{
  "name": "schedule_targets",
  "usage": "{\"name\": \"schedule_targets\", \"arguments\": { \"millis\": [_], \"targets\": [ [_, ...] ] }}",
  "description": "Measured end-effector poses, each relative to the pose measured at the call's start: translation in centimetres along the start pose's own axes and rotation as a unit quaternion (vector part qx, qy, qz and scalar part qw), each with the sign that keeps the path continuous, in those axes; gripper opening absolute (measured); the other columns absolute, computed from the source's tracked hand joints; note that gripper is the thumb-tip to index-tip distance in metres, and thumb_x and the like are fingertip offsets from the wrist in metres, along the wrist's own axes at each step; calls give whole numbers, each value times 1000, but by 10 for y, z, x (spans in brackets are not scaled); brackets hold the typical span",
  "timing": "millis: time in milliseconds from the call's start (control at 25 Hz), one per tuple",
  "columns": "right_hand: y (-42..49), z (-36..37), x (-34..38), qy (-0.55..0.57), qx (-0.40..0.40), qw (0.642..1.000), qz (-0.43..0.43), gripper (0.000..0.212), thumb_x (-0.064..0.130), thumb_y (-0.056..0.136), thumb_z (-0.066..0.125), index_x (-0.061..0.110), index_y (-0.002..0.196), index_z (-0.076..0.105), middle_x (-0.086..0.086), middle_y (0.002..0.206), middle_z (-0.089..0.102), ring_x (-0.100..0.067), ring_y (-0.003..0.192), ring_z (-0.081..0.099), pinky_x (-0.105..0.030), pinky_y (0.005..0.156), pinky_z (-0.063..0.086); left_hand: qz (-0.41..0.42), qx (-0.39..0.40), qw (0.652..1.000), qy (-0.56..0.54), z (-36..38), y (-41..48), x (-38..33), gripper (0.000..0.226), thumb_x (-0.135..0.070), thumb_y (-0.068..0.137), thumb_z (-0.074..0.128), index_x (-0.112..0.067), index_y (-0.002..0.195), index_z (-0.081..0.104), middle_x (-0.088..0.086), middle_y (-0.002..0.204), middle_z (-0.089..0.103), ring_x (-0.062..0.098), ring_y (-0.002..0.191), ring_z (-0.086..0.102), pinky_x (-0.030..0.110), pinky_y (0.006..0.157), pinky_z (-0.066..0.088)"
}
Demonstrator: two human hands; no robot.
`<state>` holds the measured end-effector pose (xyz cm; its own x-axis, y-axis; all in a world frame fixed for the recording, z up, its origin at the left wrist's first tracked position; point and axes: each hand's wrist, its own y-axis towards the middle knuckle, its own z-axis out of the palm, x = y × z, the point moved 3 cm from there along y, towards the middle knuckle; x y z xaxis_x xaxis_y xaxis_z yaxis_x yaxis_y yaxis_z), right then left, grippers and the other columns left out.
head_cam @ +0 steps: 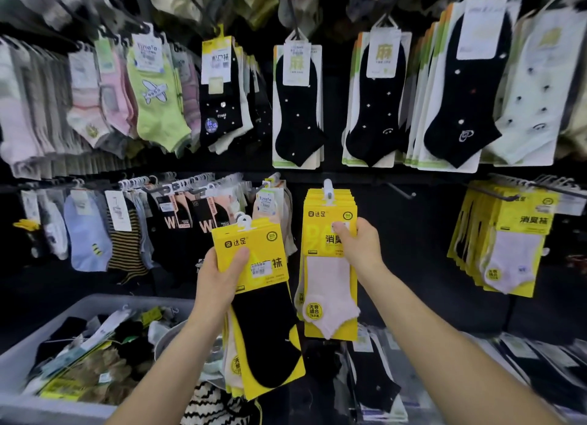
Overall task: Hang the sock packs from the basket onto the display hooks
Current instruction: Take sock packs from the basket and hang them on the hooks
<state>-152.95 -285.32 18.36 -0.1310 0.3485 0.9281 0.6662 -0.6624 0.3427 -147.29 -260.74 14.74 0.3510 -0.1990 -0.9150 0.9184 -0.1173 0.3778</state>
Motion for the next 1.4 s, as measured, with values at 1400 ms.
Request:
{"name": "schedule_targets", "arguments": {
  "millis": [1400],
  "targets": [
    [7,-21,27,-6,-43,999,-3,17,30,87,62,16,85,53,1,84,57,-22,86,60,-38,76,52,-1,25,999,35,36,8,14,11,-28,86,64,-31,91,55,-13,90,65,-5,73,64,10,55,48]
  ]
}}
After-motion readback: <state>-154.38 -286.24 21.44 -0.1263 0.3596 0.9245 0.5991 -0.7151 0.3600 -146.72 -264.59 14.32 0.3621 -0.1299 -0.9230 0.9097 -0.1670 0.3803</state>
